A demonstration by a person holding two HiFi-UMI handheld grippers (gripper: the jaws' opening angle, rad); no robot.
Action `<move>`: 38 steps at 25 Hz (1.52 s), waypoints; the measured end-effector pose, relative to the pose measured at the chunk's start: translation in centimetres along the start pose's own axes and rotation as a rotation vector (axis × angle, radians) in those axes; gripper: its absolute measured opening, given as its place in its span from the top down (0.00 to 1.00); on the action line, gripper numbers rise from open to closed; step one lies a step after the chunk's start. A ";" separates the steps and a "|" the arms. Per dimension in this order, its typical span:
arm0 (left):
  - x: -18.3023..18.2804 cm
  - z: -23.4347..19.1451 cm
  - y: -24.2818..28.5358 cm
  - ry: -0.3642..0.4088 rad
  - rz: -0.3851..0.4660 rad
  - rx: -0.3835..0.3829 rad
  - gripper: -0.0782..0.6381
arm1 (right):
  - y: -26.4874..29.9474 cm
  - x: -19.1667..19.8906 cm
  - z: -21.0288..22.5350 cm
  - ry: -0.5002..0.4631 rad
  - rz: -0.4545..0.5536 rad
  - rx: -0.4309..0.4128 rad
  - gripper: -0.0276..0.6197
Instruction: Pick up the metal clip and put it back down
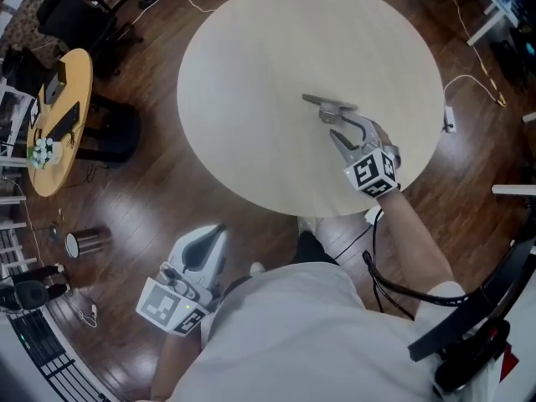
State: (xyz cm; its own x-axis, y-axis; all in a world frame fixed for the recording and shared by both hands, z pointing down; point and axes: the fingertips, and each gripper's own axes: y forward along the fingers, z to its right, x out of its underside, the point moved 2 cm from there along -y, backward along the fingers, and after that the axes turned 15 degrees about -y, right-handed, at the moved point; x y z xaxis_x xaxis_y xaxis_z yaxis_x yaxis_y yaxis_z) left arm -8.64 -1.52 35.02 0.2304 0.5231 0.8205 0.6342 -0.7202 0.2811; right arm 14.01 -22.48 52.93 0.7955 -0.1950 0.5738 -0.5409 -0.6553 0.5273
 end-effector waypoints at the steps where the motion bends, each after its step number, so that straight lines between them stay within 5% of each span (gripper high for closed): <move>1: -0.2 0.0 -0.2 0.014 0.005 0.023 0.90 | -1.2 -0.7 -0.2 0.012 -0.001 0.018 0.70; 11: 2.4 -0.6 -6.9 0.097 0.023 0.243 0.90 | -16.2 -8.8 -5.9 0.105 -0.040 0.236 0.72; 23: 8.6 -1.4 -13.7 0.081 -0.073 0.441 0.90 | -28.8 -19.9 -20.8 0.343 -0.060 0.308 0.74; 27: 9.0 -2.0 -13.8 0.084 -0.088 0.469 0.90 | -29.8 -22.1 -21.7 0.402 -0.038 0.340 0.74; 38: 8.5 2.0 -13.2 0.121 -0.098 0.559 0.90 | -31.9 -24.3 -20.4 0.371 -0.011 0.392 0.76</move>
State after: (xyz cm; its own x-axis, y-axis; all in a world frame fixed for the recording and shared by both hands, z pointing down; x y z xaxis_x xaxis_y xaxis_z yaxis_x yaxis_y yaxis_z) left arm -13.56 13.39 37.30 0.0854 0.4957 0.8643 0.9493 -0.3039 0.0806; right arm 6.36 18.02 34.97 0.6124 0.0380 0.7896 -0.3339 -0.8929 0.3020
